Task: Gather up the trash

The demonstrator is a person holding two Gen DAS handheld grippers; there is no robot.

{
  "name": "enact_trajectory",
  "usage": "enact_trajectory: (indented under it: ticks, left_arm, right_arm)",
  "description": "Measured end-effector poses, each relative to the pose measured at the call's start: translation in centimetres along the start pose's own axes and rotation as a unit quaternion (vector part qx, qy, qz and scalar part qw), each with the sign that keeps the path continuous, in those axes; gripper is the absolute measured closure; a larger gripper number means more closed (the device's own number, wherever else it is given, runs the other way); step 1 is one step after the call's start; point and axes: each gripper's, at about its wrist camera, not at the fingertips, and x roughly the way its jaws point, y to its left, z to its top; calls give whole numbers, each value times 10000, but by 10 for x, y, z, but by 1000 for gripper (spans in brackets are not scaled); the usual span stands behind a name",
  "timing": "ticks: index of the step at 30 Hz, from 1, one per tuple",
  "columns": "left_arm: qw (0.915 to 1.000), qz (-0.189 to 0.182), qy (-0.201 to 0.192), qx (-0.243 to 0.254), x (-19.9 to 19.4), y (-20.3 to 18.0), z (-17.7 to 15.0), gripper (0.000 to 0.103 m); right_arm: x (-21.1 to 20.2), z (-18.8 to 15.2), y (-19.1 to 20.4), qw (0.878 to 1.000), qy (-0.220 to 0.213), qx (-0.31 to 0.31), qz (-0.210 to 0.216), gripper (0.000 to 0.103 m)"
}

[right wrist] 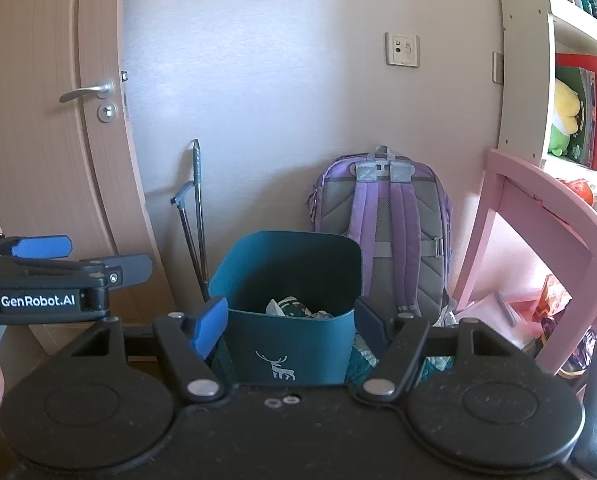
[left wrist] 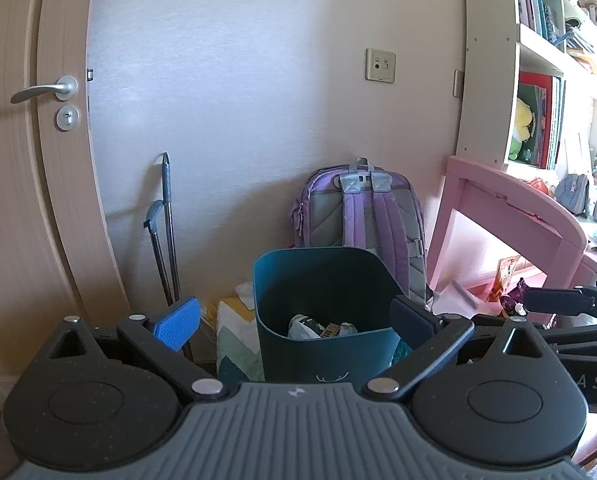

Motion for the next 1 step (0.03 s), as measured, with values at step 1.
enact_trajectory:
  ticks: [1]
  left_arm:
    - [10000, -8, 10, -2, 0, 0, -1, 1]
  right_arm:
    - [0, -1, 0, 10000, 8, -1, 1, 34]
